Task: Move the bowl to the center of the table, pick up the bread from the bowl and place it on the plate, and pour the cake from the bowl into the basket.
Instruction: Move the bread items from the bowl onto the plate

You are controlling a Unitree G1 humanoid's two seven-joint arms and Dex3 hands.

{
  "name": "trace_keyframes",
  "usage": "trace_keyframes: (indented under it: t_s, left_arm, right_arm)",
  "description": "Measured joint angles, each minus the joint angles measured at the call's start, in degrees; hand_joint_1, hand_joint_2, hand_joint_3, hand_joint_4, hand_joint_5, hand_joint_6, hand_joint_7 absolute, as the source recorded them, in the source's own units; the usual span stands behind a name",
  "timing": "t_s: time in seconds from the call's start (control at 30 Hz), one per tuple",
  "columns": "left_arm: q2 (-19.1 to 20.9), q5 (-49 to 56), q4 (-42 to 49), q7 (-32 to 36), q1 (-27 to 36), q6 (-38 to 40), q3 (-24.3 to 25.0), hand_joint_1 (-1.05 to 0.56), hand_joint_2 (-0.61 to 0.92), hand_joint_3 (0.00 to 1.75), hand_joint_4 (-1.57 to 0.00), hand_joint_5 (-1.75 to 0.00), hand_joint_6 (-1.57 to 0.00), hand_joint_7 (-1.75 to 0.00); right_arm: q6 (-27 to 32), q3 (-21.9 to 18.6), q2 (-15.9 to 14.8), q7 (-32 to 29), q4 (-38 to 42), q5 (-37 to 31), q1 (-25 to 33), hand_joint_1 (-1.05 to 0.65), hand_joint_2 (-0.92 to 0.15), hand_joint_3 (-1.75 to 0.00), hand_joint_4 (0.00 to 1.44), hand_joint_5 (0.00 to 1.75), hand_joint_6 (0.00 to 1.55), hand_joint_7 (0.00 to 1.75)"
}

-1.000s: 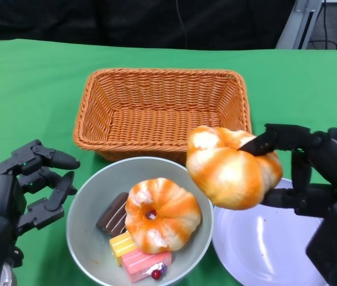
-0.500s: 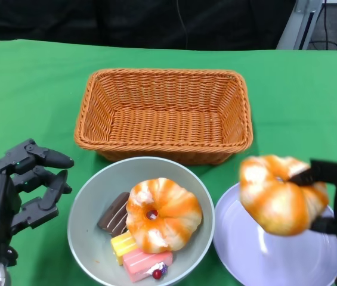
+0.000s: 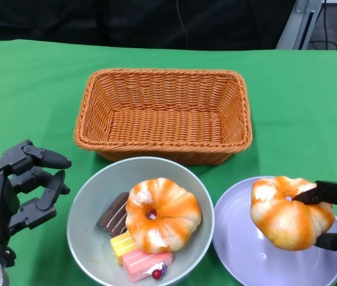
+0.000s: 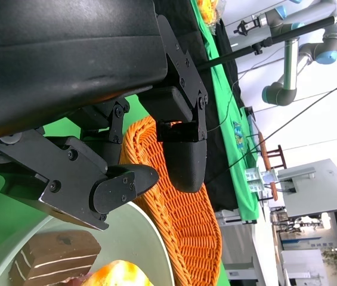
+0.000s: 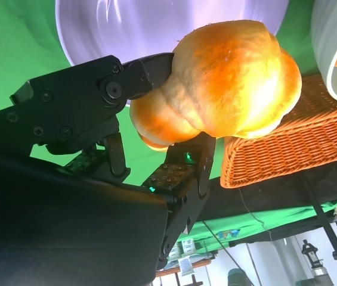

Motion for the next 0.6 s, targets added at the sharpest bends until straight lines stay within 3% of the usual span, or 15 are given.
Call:
trace_keyframes:
  t_s: [0.23,0.6]
  left_arm:
    - [0.2,0.1,0.1,0.0,0.0,-0.4,0.1,-0.04,0.59,0.87,-0.77,-1.41,-0.82,-1.06]
    - [0.4,0.0,0.6,-0.1,0.0,-1.1,0.2,-0.07,0.57,0.87,-0.77,-1.4,-0.82,-1.05]
  right_arm:
    - [-1.5,4.0,1.3,-6.1,7.8,-3.1,-1.3,-0.13,-0.92,-0.06,0.76,1.5,1.0,0.45]
    - [-2.1,7.5,1.8,-10.6,12.7,-4.0,-3.2,-0.13,-0.92,-0.1,0.74,1.45,1.01,0.41]
